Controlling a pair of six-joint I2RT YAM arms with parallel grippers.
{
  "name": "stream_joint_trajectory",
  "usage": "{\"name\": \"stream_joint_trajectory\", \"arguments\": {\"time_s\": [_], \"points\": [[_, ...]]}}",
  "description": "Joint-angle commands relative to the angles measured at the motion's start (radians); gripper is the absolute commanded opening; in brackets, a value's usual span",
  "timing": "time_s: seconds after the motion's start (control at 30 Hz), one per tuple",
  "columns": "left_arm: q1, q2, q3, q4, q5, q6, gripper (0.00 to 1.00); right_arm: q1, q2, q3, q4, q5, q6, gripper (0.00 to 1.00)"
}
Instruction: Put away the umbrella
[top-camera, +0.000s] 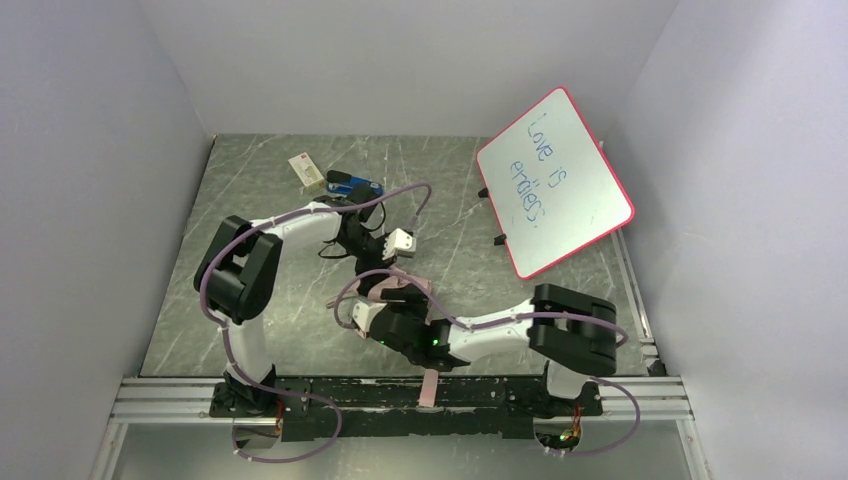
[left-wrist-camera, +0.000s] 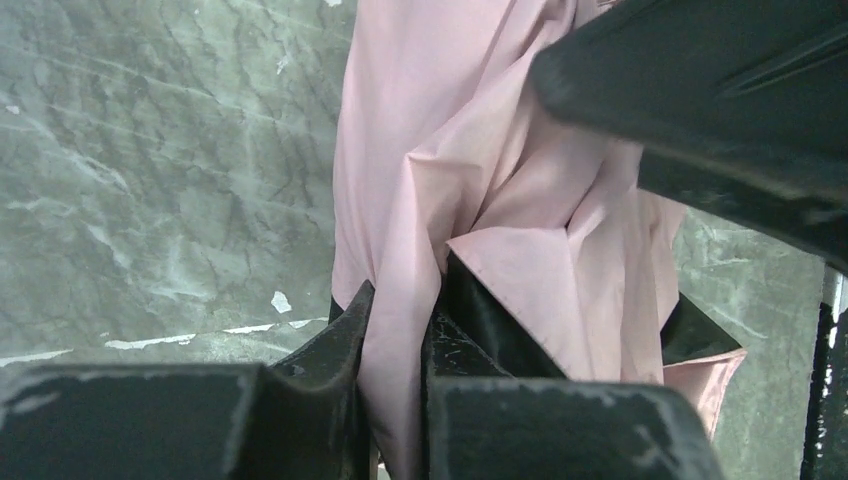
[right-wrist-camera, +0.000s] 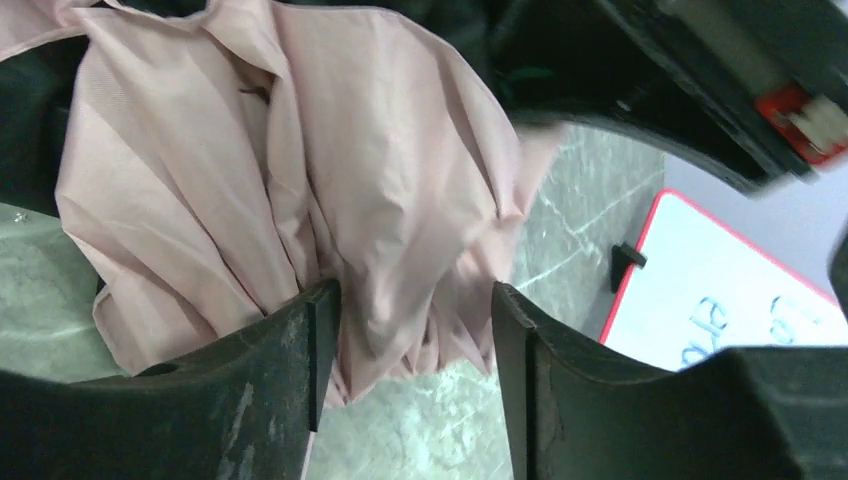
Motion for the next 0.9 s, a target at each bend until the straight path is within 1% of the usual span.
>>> {"name": "stream_joint_trajectory", "arguments": {"time_s": [0.0, 0.17, 0.3, 0.4, 0.47, 0.5, 0.67, 0.77, 0.87], "points": [[-0.006, 0.040, -0.048, 0.082, -0.197, -0.026, 0.09, 0.014, -0.120, -0.031, -0.058, 0.037, 0.144, 0.63], [-0.006, 0.032, -0.041, 0.139, -0.207, -0.090, 0.05, 0.041, -0.363, -0.094, -0.043, 0.026, 0.352, 0.68], [-0.006, 0.022, -0.043, 0.227, -0.251, -0.197, 0.05, 0.035, -0.571, -0.192, -0.014, 0.020, 0.601, 0.75], [-0.006, 0.033, -0.039, 0.280, -0.310, -0.242, 0.05, -0.005, -0.651, -0.204, -0.125, 0.054, 0.809, 0.76], [-0.006, 0.047, -0.026, 0.299, -0.358, -0.261, 0.05, -0.057, -0.682, -0.205, -0.200, 0.031, 0.929, 0.76], [-0.006, 0.055, -0.020, 0.307, -0.378, -0.267, 0.05, -0.096, -0.699, -0.213, -0.227, -0.013, 0.979, 0.76], [-0.008, 0.085, 0.015, 0.346, -0.467, -0.307, 0.05, -0.361, -0.790, -0.290, -0.250, -0.363, 1.138, 0.76], [-0.008, 0.104, 0.038, 0.357, -0.494, -0.322, 0.05, -0.456, -0.782, -0.313, -0.281, -0.504, 1.182, 0.76], [-0.011, 0.119, 0.058, 0.356, -0.499, -0.326, 0.05, -0.497, -0.738, -0.331, -0.258, -0.629, 1.180, 0.76]]}}
